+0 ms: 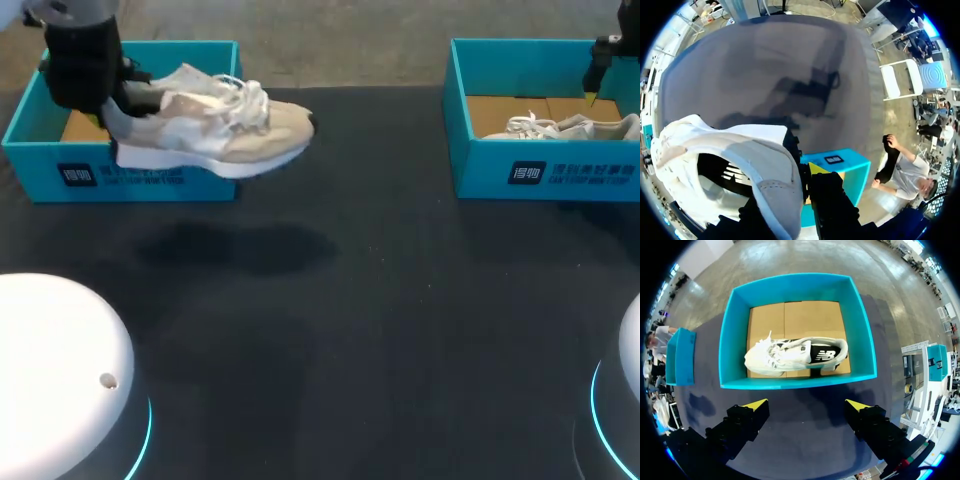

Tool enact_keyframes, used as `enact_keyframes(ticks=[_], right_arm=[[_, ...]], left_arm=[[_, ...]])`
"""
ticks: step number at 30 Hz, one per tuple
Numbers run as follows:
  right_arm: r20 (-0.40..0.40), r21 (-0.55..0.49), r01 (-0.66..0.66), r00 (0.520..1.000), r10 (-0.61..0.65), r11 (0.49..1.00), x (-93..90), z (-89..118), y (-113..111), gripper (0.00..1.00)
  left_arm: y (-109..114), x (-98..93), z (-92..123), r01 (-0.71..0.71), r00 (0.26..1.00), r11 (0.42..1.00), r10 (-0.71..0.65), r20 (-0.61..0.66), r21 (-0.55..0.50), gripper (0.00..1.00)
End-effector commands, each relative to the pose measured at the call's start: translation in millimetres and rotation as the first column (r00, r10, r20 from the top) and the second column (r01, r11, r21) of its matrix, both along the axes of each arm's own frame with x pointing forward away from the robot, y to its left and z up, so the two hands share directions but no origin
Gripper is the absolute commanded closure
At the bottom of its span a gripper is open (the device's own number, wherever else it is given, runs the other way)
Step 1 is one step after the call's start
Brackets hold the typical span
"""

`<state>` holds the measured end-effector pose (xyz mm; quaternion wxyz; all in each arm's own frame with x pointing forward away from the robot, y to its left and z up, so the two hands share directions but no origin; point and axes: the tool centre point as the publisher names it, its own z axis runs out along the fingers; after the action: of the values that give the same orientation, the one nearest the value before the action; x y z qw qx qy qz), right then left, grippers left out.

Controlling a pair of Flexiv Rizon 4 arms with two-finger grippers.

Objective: Take the shoe out of the shoebox, open the shoe tongue, remove and reinsert the insole, then place the shoe into the shoebox

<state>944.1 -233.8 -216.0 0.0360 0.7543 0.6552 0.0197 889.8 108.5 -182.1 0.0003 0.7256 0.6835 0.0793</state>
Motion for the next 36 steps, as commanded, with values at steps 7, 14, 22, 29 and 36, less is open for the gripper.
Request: enact_keyframes(ticks=[7, 14, 22, 29, 36], right_arm=[[0.0, -0.001, 0.0, 1.0, 0.0, 1.0, -0.3, 0.2, -0.2, 0.0], [0.0, -0.001, 0.0, 1.0, 0.0, 1.0, -0.3, 0.2, -0.2, 0.0], [0.0, -0.001, 0.0, 1.0, 0.0, 1.0, -0.3, 0.2, -0.2, 0.0], [0.0, -0.001, 0.0, 1.0, 0.0, 1.0, -0.3, 0.2, -0.2, 0.0], [0.0, -0.001, 0.0, 1.0, 0.0, 1.0, -0.3, 0.2, -0.2, 0.0]], left_arm=[[-45.9, -49.3, -26.6, 0.015, 0.989, 1.0, -0.016, 0.147, 0.007, 1.0], [-65.1, -76.7, -41.4, 0.002, 0.986, 1.0, -0.004, 0.165, 0.011, 1.0], [-79.0, -100.2, -65.9, -0.006, 0.991, 1.0, 0.009, 0.131, -0.026, 1.0], [-92.4, -120.4, -90.1, 0.014, 0.994, 1.0, -0.012, 0.11, -0.018, 1.0], [-105.4, -133.9, -110.2, 0.008, 0.994, 1.0, -0.006, 0.109, -0.017, 1.0]])
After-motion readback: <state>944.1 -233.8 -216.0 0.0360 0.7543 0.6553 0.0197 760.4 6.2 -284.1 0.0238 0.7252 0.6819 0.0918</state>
